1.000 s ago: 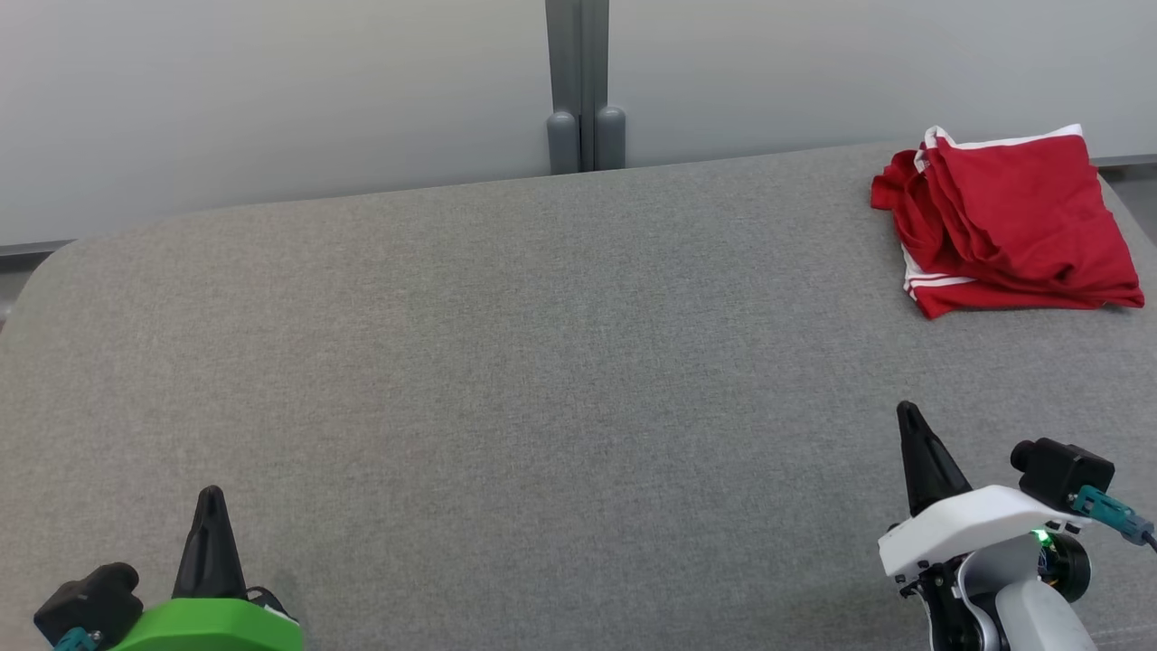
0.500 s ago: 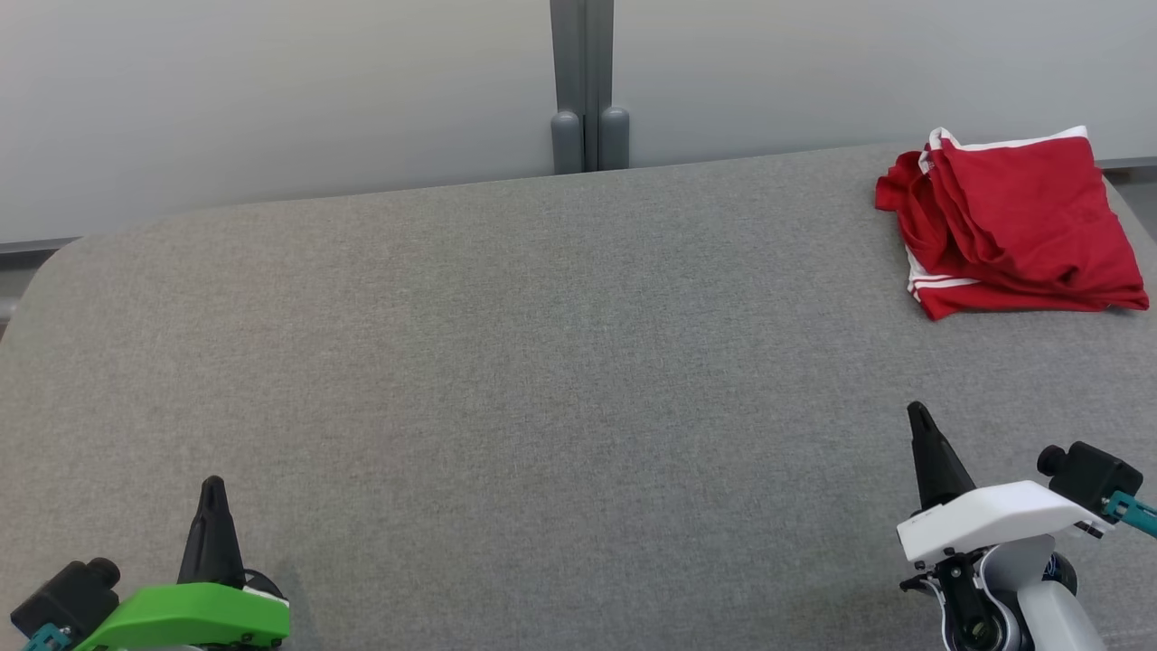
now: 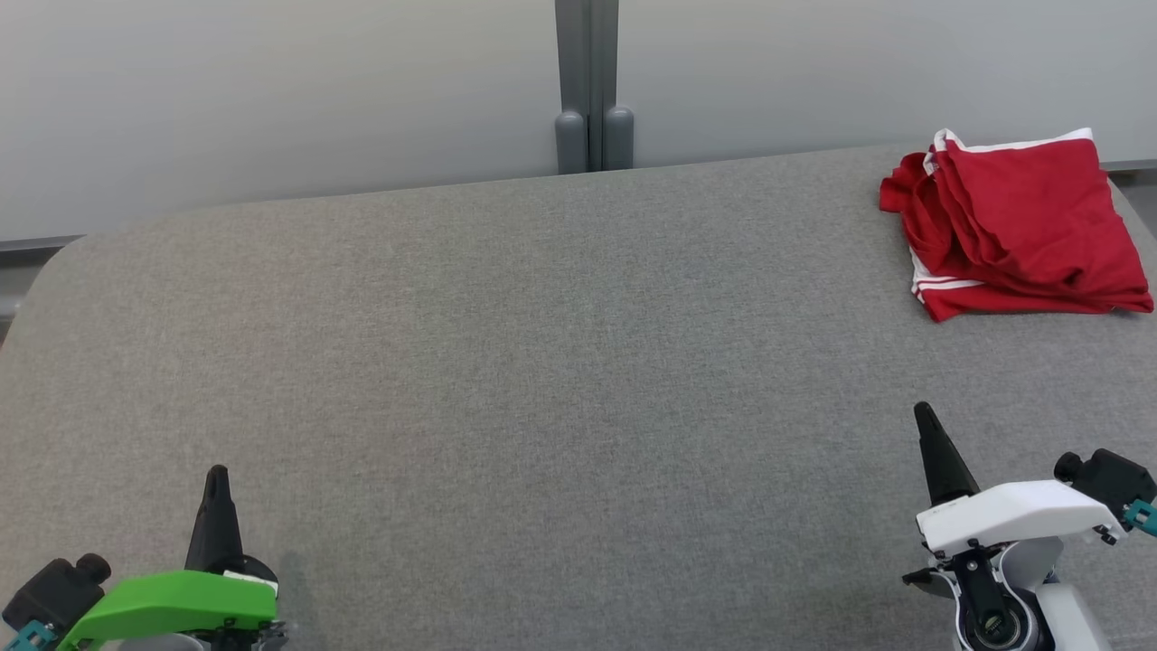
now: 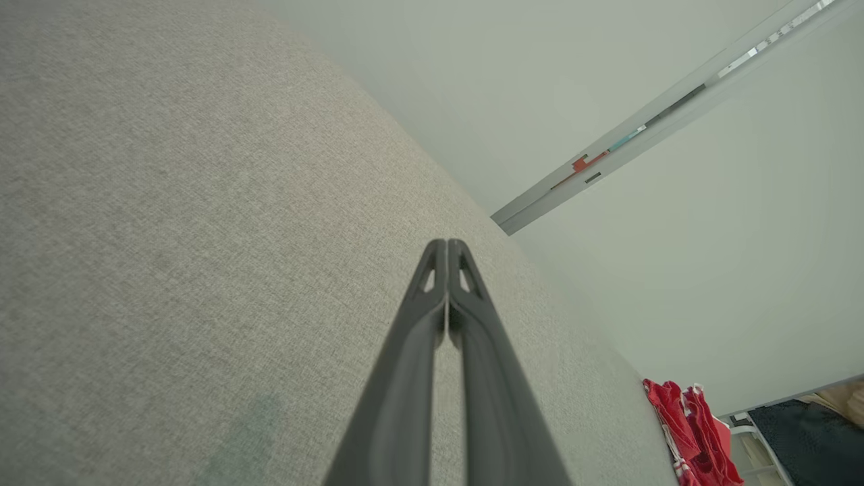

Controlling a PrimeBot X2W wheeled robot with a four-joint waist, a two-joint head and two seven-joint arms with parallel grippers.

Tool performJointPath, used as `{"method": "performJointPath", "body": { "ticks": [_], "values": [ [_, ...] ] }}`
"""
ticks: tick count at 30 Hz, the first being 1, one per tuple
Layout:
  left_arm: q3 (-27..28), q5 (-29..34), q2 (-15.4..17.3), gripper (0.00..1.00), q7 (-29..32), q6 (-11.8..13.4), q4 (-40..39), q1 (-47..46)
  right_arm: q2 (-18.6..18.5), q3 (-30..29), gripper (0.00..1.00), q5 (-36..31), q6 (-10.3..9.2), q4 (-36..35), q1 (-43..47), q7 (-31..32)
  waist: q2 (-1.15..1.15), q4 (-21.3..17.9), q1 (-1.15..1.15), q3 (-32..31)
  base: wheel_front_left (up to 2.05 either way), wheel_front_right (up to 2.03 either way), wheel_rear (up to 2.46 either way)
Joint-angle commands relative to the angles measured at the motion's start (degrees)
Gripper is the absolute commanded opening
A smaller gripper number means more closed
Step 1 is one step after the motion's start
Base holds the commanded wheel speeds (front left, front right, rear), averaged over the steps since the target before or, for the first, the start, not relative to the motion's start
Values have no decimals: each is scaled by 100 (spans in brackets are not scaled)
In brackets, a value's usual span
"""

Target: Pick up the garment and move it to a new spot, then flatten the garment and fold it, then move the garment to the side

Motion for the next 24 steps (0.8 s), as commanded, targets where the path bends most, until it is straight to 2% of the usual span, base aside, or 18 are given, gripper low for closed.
{"method": "performJointPath", "body": {
  "ticks": [1,24],
  "values": [
    [4,-207,21,0,49,-31,-46,-176,-14,-31,0,202,-2,-84,-125,41,0,4,0,0,0,0,0],
    [0,-1662,10,0,399,-105,1,-325,-10,-164,0,1631,-1,-108,-137,317,0,56,0,-2,0,0,0]
  ]
}}
